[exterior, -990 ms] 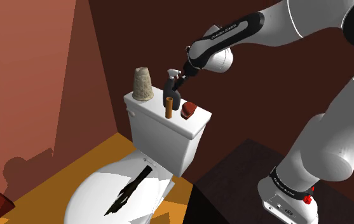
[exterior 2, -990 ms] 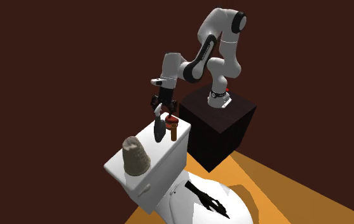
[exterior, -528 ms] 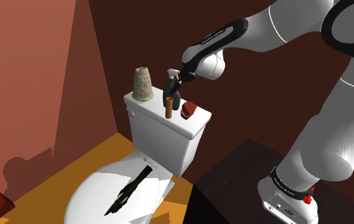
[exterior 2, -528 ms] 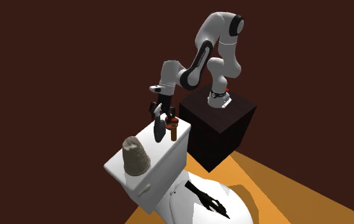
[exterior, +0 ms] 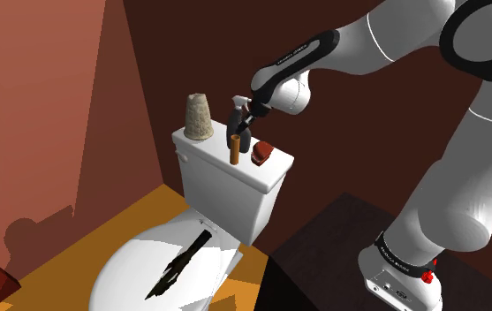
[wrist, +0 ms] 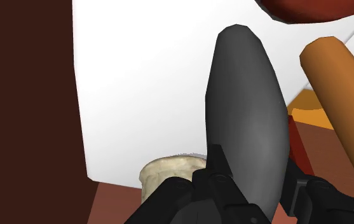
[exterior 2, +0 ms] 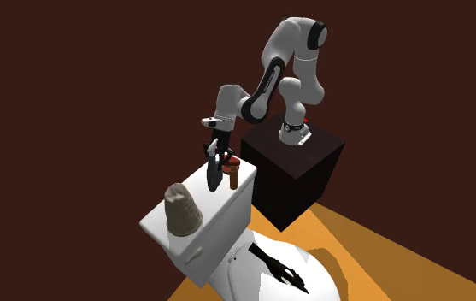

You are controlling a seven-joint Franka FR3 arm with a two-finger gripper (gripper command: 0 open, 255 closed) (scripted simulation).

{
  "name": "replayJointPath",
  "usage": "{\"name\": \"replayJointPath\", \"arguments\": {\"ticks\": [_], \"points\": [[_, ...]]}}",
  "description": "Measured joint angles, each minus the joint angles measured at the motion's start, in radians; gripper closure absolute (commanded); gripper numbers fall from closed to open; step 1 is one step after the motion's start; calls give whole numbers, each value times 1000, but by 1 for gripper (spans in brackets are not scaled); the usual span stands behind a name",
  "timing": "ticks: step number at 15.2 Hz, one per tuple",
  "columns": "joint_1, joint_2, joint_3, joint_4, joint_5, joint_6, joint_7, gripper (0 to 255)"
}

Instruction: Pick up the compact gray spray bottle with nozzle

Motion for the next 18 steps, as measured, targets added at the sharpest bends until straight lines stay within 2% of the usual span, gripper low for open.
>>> {"name": "replayJointPath", "arguments": {"ticks": [6,18], "points": [[1,-4,-2,0,-9,-5,9,255],[7,-108,-34,28,-190,-122,176,255]]}}
